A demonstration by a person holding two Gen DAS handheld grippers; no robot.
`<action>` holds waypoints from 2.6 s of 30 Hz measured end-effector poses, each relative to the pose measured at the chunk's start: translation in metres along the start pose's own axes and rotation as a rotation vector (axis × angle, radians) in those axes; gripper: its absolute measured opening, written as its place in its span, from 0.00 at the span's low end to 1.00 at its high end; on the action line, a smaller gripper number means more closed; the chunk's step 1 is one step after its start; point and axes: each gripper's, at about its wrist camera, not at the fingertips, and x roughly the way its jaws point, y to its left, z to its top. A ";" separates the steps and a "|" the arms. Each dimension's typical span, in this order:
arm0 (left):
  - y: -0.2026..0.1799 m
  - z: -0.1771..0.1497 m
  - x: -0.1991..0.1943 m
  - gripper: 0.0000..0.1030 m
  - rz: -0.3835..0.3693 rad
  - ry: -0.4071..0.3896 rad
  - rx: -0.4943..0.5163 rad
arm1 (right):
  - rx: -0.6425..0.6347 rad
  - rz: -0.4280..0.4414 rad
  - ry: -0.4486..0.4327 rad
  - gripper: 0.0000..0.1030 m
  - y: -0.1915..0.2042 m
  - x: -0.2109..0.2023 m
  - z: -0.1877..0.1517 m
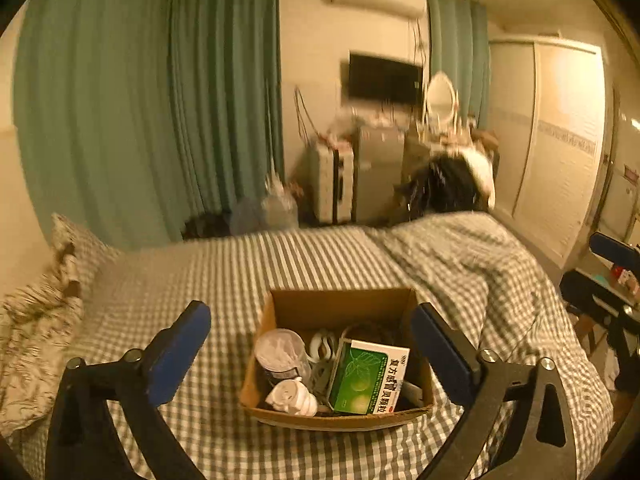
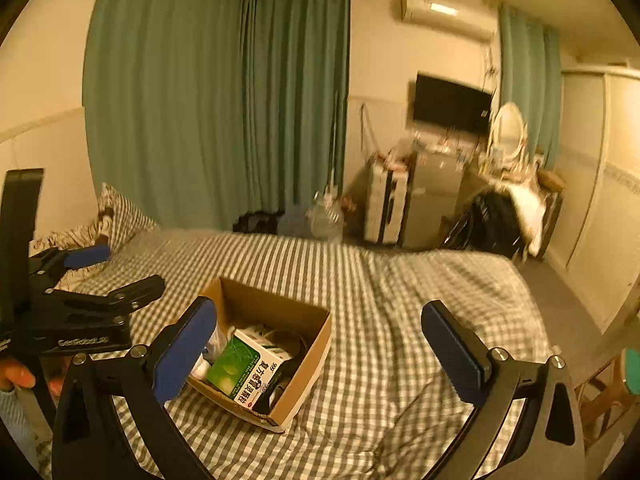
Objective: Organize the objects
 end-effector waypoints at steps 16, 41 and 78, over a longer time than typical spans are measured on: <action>0.030 -0.101 -0.087 1.00 0.072 -0.125 -0.178 | 0.069 -0.036 -0.135 1.00 0.012 -0.044 -0.096; 0.015 -0.119 -0.085 1.00 0.066 -0.084 -0.146 | 0.105 -0.053 -0.062 1.00 0.010 -0.025 -0.110; 0.019 -0.121 -0.082 1.00 0.090 -0.066 -0.143 | 0.098 -0.031 -0.036 1.00 0.019 -0.019 -0.114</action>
